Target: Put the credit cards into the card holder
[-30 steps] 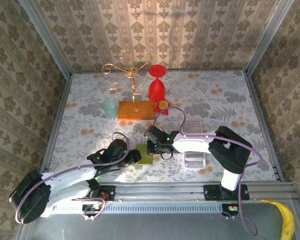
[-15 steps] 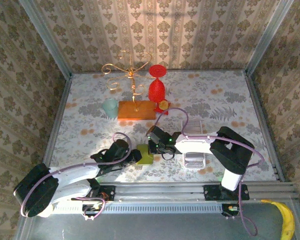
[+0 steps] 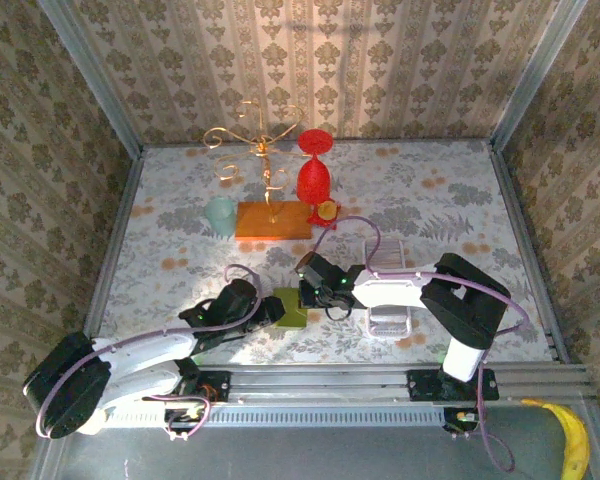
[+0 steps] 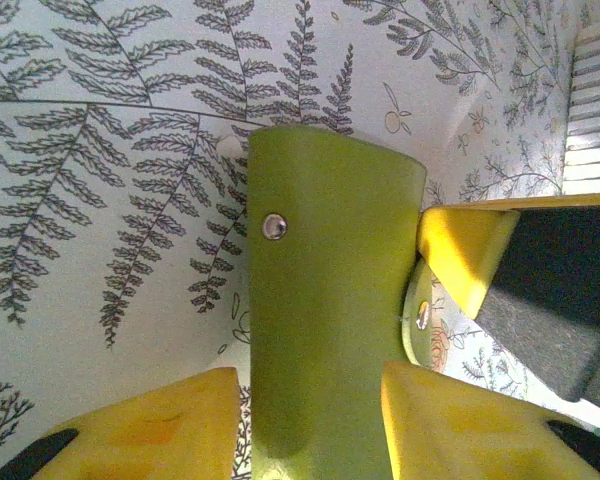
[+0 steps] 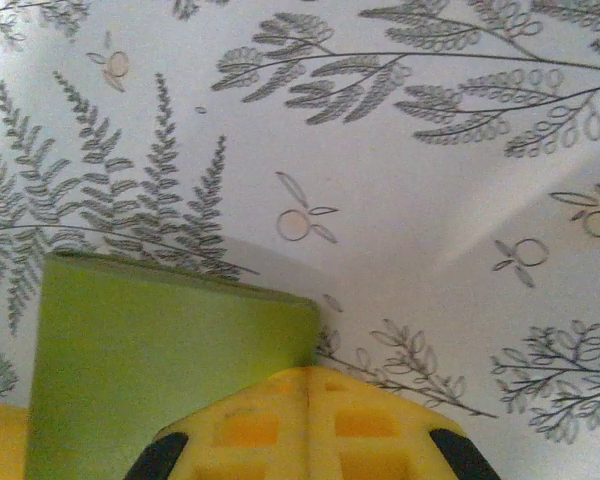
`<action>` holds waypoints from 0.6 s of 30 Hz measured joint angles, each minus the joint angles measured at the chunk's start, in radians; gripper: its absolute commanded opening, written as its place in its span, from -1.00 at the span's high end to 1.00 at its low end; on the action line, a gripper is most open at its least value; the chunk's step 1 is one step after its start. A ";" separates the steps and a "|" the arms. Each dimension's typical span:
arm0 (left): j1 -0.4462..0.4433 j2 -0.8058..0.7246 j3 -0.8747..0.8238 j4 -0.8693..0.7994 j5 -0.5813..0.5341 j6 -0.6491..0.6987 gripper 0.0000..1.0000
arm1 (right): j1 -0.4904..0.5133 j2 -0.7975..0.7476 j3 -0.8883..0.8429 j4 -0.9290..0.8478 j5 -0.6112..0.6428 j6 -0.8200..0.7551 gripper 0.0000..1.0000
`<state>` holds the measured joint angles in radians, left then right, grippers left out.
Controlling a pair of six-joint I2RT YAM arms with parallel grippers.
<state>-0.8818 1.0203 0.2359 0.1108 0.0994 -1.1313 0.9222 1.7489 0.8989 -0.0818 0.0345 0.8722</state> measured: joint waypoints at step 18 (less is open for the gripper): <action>-0.009 0.053 0.000 0.065 0.006 -0.023 0.73 | -0.009 -0.002 -0.012 0.004 0.004 0.007 1.00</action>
<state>-0.8906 1.0737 0.2359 0.1761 0.1055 -1.1545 0.9131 1.7466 0.8871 -0.0780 0.0383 0.8795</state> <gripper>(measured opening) 0.181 0.046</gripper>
